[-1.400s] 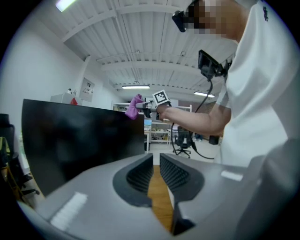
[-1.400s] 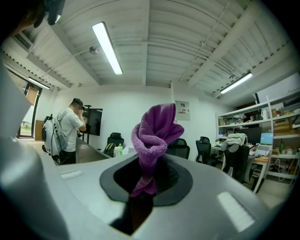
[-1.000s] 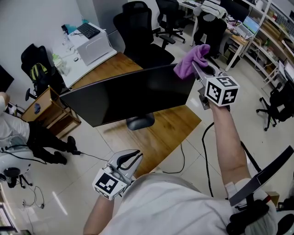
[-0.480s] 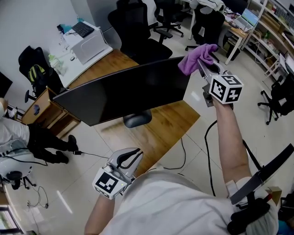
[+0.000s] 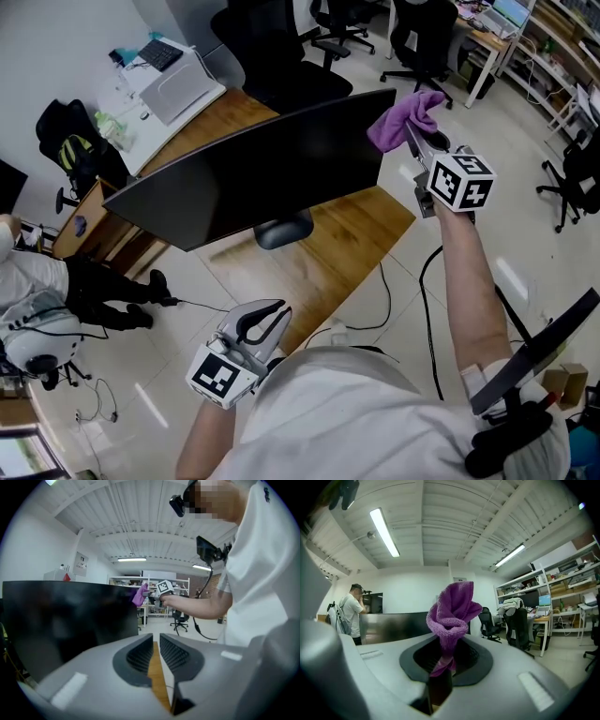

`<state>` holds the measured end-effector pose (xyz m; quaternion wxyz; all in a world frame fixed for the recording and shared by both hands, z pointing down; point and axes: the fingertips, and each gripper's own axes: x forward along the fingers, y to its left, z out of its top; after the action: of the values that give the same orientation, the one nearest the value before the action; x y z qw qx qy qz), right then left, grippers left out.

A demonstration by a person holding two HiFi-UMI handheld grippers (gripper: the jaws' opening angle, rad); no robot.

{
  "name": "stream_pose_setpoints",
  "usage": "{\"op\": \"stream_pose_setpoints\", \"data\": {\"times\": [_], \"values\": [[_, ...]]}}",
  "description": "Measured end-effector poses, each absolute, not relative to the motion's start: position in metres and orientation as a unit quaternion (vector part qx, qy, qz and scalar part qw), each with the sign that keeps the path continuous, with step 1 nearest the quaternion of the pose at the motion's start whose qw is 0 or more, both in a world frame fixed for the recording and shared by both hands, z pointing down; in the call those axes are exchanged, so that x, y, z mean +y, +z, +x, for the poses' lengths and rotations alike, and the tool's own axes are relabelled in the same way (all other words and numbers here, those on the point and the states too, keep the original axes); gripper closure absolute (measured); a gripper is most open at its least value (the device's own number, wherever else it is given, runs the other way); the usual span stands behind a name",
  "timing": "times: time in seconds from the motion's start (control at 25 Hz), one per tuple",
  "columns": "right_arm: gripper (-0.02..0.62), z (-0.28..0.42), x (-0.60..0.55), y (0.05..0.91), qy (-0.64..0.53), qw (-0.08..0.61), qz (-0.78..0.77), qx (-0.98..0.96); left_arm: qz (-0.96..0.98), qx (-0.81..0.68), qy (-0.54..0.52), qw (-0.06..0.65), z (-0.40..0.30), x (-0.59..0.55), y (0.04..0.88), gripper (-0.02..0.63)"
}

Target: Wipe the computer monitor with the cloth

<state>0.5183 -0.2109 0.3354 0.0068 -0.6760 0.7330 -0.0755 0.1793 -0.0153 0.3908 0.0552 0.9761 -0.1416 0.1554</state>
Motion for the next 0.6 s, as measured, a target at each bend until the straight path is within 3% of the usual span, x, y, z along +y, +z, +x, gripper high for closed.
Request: {"op": "stream_pose_setpoints", "data": {"times": [0.6], "values": [[0.545,0.523,-0.210,0.422,-0.133,-0.004,-0.678,0.723,0.966,-0.160,0.187,0.075,0.167,0.003,0.393,0.541]]}}
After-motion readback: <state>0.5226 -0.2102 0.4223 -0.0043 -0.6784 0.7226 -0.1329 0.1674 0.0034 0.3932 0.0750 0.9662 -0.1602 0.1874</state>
